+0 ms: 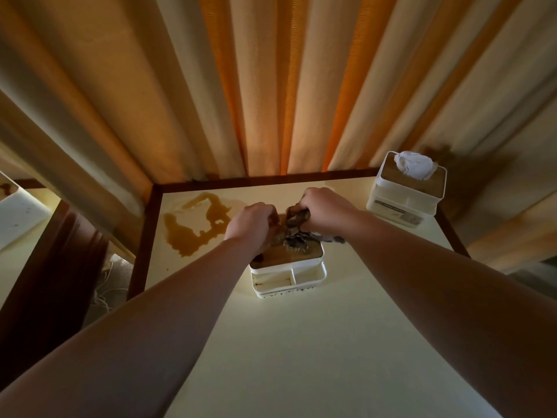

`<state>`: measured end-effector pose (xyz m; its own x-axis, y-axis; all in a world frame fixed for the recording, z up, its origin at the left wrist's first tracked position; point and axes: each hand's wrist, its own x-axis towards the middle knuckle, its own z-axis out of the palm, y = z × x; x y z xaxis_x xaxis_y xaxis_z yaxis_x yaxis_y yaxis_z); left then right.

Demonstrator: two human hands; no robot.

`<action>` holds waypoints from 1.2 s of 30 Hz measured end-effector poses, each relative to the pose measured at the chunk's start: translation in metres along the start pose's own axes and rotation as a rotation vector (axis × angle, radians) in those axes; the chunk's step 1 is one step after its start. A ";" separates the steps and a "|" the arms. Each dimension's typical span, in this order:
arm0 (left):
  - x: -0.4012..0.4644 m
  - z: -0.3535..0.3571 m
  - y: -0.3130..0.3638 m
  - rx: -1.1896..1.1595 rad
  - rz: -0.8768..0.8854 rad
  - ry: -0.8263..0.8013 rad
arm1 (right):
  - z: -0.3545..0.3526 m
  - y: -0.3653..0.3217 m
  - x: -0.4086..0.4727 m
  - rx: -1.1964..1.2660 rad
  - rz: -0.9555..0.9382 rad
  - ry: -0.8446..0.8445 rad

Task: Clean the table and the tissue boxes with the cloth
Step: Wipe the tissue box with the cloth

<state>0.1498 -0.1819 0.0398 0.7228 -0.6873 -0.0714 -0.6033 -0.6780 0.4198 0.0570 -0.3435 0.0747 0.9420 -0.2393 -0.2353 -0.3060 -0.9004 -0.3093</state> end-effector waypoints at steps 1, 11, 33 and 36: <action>0.000 0.000 0.000 0.001 0.001 0.006 | 0.001 0.000 -0.001 0.021 -0.001 0.014; -0.003 0.000 -0.002 0.018 0.031 0.021 | 0.011 0.004 -0.042 -0.086 -0.099 -0.168; 0.013 -0.010 0.029 -0.015 0.096 -0.048 | 0.007 0.024 -0.057 0.051 0.152 0.161; 0.016 -0.005 0.046 -0.086 0.064 -0.072 | 0.010 0.026 -0.076 0.134 0.193 0.183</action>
<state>0.1351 -0.2226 0.0621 0.6558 -0.7476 -0.1051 -0.6141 -0.6092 0.5018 -0.0238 -0.3454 0.0754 0.8703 -0.4737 -0.1349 -0.4855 -0.7790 -0.3969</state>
